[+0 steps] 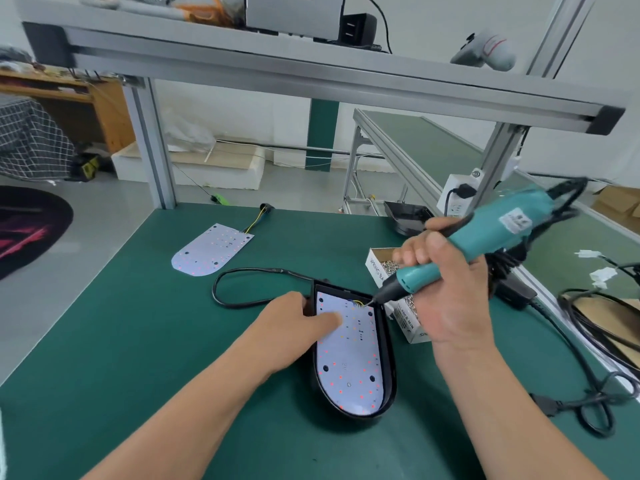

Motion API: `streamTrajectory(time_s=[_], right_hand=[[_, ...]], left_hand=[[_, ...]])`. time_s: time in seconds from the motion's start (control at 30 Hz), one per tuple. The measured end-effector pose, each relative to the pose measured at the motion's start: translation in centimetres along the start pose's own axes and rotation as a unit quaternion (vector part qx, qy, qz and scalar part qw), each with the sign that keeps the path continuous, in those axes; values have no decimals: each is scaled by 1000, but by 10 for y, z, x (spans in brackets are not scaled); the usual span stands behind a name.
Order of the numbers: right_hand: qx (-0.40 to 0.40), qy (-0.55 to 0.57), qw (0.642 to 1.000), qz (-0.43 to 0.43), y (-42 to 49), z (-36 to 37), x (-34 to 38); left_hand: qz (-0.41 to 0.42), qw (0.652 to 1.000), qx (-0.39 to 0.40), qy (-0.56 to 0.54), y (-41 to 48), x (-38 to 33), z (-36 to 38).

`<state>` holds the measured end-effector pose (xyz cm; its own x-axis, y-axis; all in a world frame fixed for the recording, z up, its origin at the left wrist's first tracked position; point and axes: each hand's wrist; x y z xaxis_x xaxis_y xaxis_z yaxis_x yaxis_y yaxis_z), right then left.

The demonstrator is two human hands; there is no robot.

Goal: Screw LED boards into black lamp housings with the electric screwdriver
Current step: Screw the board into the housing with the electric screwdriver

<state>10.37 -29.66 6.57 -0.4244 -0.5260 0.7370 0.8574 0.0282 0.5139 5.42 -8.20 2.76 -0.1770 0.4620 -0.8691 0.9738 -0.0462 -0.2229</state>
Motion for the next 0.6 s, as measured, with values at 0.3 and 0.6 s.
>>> streamTrajectory(time_s=[0.3, 0.6], right_hand=[[-96, 145, 983, 61, -8, -3, -3], [-88, 171, 979, 64, -14, 10, 1]], left_hand=[[-20, 908, -60, -413, 3, -9, -35], [8, 865, 93, -493, -11, -20, -32]])
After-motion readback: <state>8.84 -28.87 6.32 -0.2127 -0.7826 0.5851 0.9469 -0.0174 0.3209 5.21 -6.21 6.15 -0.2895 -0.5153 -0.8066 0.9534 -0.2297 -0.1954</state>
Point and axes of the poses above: each hand's wrist, its own y-axis towards the middle knuckle, its own z-axis out of the palm, x = y × z, and after that the axes turned 2 degrees about x, right-handed
